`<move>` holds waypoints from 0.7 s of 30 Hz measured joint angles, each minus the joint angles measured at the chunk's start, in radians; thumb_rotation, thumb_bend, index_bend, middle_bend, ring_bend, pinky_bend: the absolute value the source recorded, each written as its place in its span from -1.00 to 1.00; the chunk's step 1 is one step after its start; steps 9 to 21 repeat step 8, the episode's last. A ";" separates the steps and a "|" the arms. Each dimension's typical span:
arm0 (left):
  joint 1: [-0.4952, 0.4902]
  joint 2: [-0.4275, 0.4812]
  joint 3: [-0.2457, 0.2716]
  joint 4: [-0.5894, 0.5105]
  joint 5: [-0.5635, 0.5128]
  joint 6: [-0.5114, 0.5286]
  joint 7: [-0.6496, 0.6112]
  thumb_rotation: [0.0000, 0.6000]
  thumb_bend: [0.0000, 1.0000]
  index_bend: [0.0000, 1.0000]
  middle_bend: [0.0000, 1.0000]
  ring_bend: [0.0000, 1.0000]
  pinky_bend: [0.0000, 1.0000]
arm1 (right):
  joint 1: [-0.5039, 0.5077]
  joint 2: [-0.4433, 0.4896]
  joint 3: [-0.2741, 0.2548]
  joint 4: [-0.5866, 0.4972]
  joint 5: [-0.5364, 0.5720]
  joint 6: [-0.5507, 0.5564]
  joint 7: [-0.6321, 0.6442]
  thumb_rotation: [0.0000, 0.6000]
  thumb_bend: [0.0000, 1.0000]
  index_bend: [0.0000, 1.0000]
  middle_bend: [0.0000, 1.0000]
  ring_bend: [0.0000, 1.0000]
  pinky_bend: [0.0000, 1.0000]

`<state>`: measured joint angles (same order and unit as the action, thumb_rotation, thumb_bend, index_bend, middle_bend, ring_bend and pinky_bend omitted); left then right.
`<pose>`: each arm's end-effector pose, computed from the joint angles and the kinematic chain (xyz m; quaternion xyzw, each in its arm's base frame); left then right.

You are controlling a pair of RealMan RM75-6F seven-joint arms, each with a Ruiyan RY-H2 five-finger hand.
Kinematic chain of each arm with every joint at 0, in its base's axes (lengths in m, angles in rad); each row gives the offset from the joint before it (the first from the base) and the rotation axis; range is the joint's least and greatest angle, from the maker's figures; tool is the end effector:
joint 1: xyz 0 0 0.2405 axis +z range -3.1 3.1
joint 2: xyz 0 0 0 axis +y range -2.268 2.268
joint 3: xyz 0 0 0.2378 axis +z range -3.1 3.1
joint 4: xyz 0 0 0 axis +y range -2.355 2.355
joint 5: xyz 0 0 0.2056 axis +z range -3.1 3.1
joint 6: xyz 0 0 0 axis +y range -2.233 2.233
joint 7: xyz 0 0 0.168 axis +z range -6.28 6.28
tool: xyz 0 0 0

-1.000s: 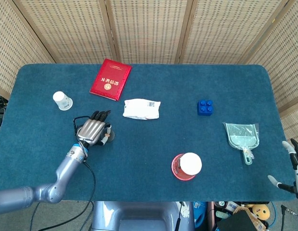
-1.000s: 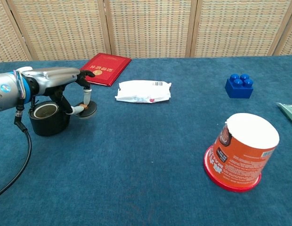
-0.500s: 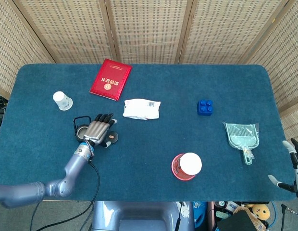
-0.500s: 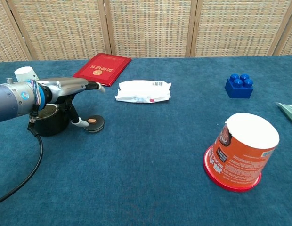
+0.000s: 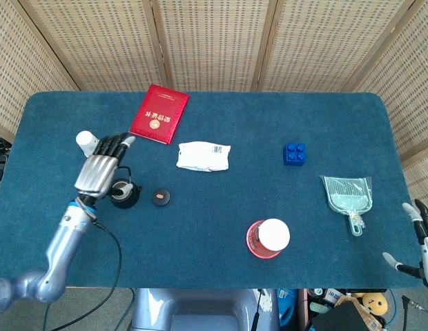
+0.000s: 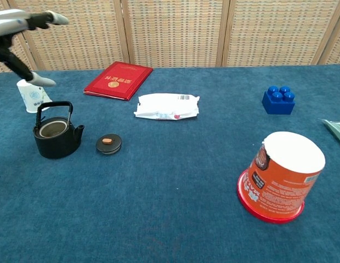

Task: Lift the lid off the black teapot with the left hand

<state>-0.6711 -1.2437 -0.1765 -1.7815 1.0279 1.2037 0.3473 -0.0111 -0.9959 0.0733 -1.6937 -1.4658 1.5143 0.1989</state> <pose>-0.1441 0.3453 0.0886 -0.6619 -0.3773 -0.4118 0.4999 -0.3044 -0.1788 0.1947 0.5217 -0.4470 0.4210 0.5923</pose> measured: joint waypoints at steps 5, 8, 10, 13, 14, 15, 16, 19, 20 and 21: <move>0.174 0.083 0.083 -0.032 0.139 0.153 -0.116 1.00 -0.59 -1.00 -1.00 -1.00 -1.00 | -0.002 -0.002 0.002 0.001 0.006 0.004 -0.009 1.00 -1.00 -1.00 -1.00 -1.00 -1.00; 0.268 0.124 0.147 -0.036 0.200 0.218 -0.186 1.00 -0.59 -1.00 -1.00 -1.00 -1.00 | -0.004 -0.003 0.003 0.000 0.008 0.007 -0.013 1.00 -1.00 -1.00 -1.00 -1.00 -1.00; 0.268 0.124 0.147 -0.036 0.200 0.218 -0.186 1.00 -0.59 -1.00 -1.00 -1.00 -1.00 | -0.004 -0.003 0.003 0.000 0.008 0.007 -0.013 1.00 -1.00 -1.00 -1.00 -1.00 -1.00; 0.268 0.124 0.147 -0.036 0.200 0.218 -0.186 1.00 -0.59 -1.00 -1.00 -1.00 -1.00 | -0.004 -0.003 0.003 0.000 0.008 0.007 -0.013 1.00 -1.00 -1.00 -1.00 -1.00 -1.00; 0.268 0.124 0.147 -0.036 0.200 0.218 -0.186 1.00 -0.59 -1.00 -1.00 -1.00 -1.00 | -0.004 -0.003 0.003 0.000 0.008 0.007 -0.013 1.00 -1.00 -1.00 -1.00 -1.00 -1.00; 0.268 0.124 0.147 -0.036 0.200 0.218 -0.186 1.00 -0.59 -1.00 -1.00 -1.00 -1.00 | -0.004 -0.003 0.003 0.000 0.008 0.007 -0.013 1.00 -1.00 -1.00 -1.00 -1.00 -1.00; 0.268 0.124 0.147 -0.036 0.200 0.218 -0.186 1.00 -0.59 -1.00 -1.00 -1.00 -1.00 | -0.004 -0.003 0.003 0.000 0.008 0.007 -0.013 1.00 -1.00 -1.00 -1.00 -1.00 -1.00; 0.268 0.124 0.147 -0.036 0.200 0.218 -0.186 1.00 -0.59 -1.00 -1.00 -1.00 -1.00 | -0.004 -0.003 0.003 0.000 0.008 0.007 -0.013 1.00 -1.00 -1.00 -1.00 -1.00 -1.00; 0.268 0.124 0.147 -0.036 0.200 0.218 -0.186 1.00 -0.59 -1.00 -1.00 -1.00 -1.00 | -0.004 -0.003 0.003 0.000 0.008 0.007 -0.013 1.00 -1.00 -1.00 -1.00 -1.00 -1.00; 0.268 0.124 0.147 -0.036 0.200 0.218 -0.186 1.00 -0.59 -1.00 -1.00 -1.00 -1.00 | -0.004 -0.003 0.003 0.000 0.008 0.007 -0.013 1.00 -1.00 -1.00 -1.00 -1.00 -1.00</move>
